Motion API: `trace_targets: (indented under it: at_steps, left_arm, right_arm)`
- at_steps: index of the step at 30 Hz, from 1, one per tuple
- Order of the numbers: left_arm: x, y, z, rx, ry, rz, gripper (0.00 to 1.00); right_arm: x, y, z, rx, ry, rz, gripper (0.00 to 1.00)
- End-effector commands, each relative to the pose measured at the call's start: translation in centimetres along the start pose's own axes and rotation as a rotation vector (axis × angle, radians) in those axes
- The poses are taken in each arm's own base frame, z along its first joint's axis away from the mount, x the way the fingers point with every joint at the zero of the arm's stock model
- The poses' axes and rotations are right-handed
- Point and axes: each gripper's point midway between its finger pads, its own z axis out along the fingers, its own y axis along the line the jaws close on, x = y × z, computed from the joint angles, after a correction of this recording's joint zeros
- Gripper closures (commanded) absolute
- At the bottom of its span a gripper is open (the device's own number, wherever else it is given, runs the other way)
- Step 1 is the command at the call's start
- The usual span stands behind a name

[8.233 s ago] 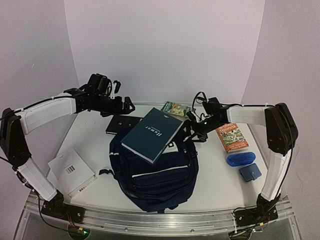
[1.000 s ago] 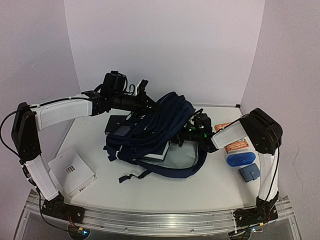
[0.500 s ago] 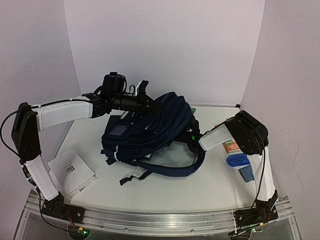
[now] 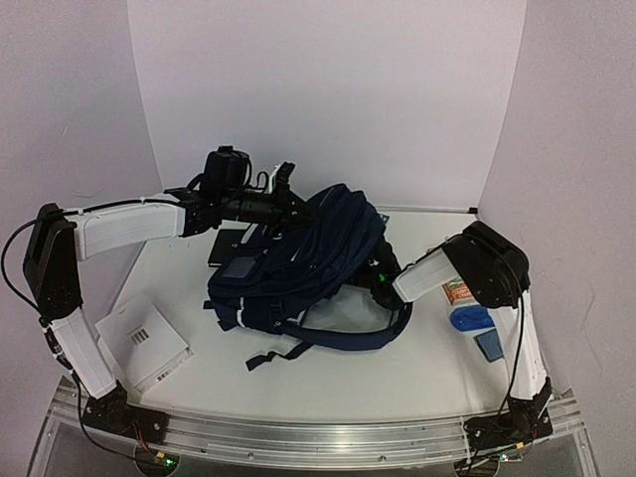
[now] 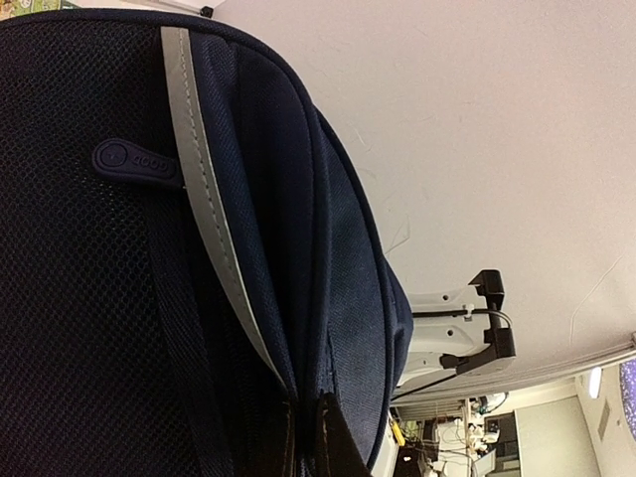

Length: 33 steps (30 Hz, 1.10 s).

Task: Pack the student bag
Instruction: Place the book in the student bag.

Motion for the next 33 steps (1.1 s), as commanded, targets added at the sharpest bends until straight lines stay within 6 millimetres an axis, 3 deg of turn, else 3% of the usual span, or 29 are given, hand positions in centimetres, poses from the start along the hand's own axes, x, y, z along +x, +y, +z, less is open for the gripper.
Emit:
trace_targets:
  at_steps: [1,9,17,20,24,29,33]
  left_arm:
    - [-3.0,-6.7,-2.6,0.129,-0.11,0.204,1.0]
    - [-4.1,-5.4,-4.5,0.076,-0.155,0.194,1.0]
    - [-4.1,-5.3,-5.1,0.074,-0.163,0.202,1.0]
    - [-4.0,-5.4,-5.0,0.08,-0.158,0.205,1.0]
    - [-3.9,-5.4,-5.0,0.089,-0.152,0.205,1.0]
    - [-3.7,-5.4,-4.8,0.102,-0.135,0.205,1.0]
    - [-3.5,-5.3,-4.5,0.114,-0.118,0.198,1.0]
  right_arm:
    - [0.9,3.2,-2.1,0.045,0.005,-0.076,0.02]
    - [0.3,2.6,-4.8,0.211,0.019,-0.061,0.02]
    - [-0.2,1.4,-7.1,0.273,0.055,0.0,0.05]
    - [-0.3,2.0,-7.3,0.277,0.06,-0.029,0.14]
    - [-0.7,2.7,-7.2,0.274,0.035,-0.06,0.4]
    - [-0.7,3.2,-5.3,0.245,0.039,-0.095,0.64]
    - [-0.7,3.5,-3.1,0.198,0.045,-0.121,0.71]
